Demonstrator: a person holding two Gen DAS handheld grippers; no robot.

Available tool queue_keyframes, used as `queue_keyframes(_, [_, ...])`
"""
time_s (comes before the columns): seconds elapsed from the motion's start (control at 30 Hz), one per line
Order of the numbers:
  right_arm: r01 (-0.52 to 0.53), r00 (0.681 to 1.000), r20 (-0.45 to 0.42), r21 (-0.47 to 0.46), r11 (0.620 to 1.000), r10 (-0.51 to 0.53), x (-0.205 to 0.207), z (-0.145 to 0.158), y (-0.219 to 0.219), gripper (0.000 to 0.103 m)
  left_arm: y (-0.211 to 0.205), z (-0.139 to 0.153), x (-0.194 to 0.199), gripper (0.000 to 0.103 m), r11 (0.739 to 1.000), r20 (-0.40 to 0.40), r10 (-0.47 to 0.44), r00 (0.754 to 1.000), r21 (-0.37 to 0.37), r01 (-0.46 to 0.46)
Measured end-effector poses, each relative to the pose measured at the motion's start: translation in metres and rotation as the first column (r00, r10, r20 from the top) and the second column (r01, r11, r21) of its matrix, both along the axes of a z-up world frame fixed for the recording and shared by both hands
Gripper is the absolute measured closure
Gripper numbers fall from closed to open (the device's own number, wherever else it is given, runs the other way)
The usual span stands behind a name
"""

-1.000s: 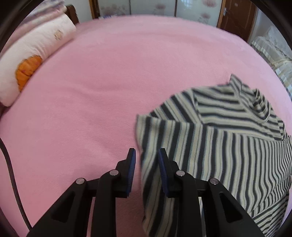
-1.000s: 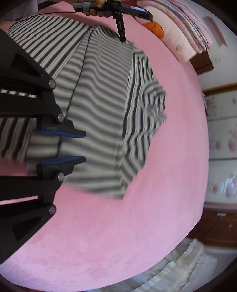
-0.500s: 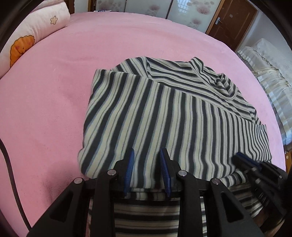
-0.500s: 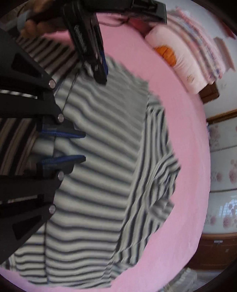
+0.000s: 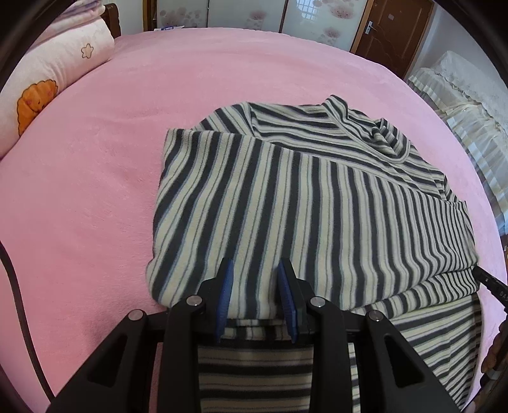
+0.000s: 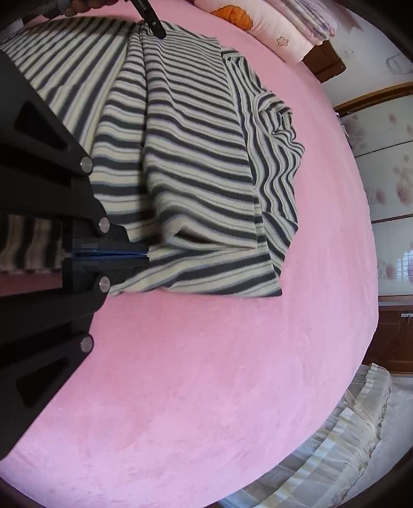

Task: Fold small clothes

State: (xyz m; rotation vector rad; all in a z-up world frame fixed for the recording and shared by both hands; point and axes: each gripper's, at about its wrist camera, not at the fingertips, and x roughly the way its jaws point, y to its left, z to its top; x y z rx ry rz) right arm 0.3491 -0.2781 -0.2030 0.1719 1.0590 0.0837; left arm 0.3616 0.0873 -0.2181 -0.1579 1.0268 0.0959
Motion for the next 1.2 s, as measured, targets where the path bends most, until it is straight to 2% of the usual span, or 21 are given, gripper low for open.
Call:
queue_keyframes(0.1, [-0.014,0.999,0.043,0.025,1.000,0.013,-0.002,0.014,0.010,0.103,-0.007,0.012,-0.005,0.073,1.000,0.027,-0.003,1.000,-0.027,0.004])
queue_keyframes(0.2, [-0.062,0.995,0.078,0.047,0.997,0.058,0.010,0.024,0.036,0.103,-0.023,0.020,-0.004,0.064,0.998,0.050,-0.027,0.998,-0.048,0.029])
queue_keyframes(0.37, [-0.095,0.993,0.067,0.019,0.995,0.094,0.053,0.016,0.076,0.102,-0.048,0.012,0.005,0.061,0.998,0.034,-0.063,0.997,-0.026,0.064])
queue_keyframes(0.47, [-0.071,0.997,0.033,-0.043,0.997,0.073,0.068,0.003,0.073,0.102,-0.048,-0.003,0.010,0.061,0.998,-0.015,-0.056,0.998,0.008,0.056])
queue_keyframes(0.53, [-0.036,0.999,0.008,-0.061,0.997,0.036,0.071,-0.005,0.059,0.102,-0.040,-0.008,0.011,0.061,0.998,-0.029,-0.058,0.998,-0.008,0.058])
queue_keyframes(0.57, [-0.022,1.000,0.006,-0.044,0.999,0.023,0.070,-0.006,0.049,0.102,-0.035,-0.007,0.011,0.056,0.998,-0.037,-0.060,0.998,-0.021,0.059])
queue_keyframes(0.6, [-0.004,1.000,0.008,-0.044,0.999,0.004,0.067,-0.004,0.041,0.102,-0.032,-0.005,0.010,0.051,0.998,-0.040,-0.060,0.997,-0.028,0.058])
queue_keyframes(0.67, [0.031,0.999,0.025,-0.075,0.997,-0.029,0.056,0.004,0.025,0.102,-0.025,0.003,0.005,0.032,0.999,-0.025,-0.044,0.999,-0.023,0.043])
queue_keyframes(0.73, [0.051,0.998,0.038,-0.072,0.996,-0.048,0.042,0.014,0.012,0.100,-0.018,0.018,-0.004,0.027,1.000,0.010,-0.023,1.000,-0.004,0.023])
queue_keyframes(0.83, [0.065,0.996,0.064,-0.038,0.997,-0.062,0.014,0.034,-0.003,0.100,-0.011,0.040,-0.021,0.026,1.000,0.039,-0.014,0.999,-0.011,0.014])
queue_keyframes(1.0, [0.038,0.996,0.082,0.009,0.999,-0.038,-0.032,0.064,-0.003,0.100,-0.002,0.075,-0.063,0.018,1.000,0.085,0.004,0.996,-0.021,-0.002])
queue_keyframes(1.1, [0.019,0.994,0.109,0.045,0.999,-0.023,-0.065,0.086,0.001,0.100,-0.003,0.094,-0.093,0.017,1.000,0.114,-0.013,0.993,0.022,0.010])
queue_keyframes(1.2, [-0.005,0.990,0.144,0.055,0.998,-0.003,-0.100,0.106,0.006,0.100,-0.002,0.113,-0.132,0.017,0.995,0.157,-0.024,0.987,0.102,0.008])
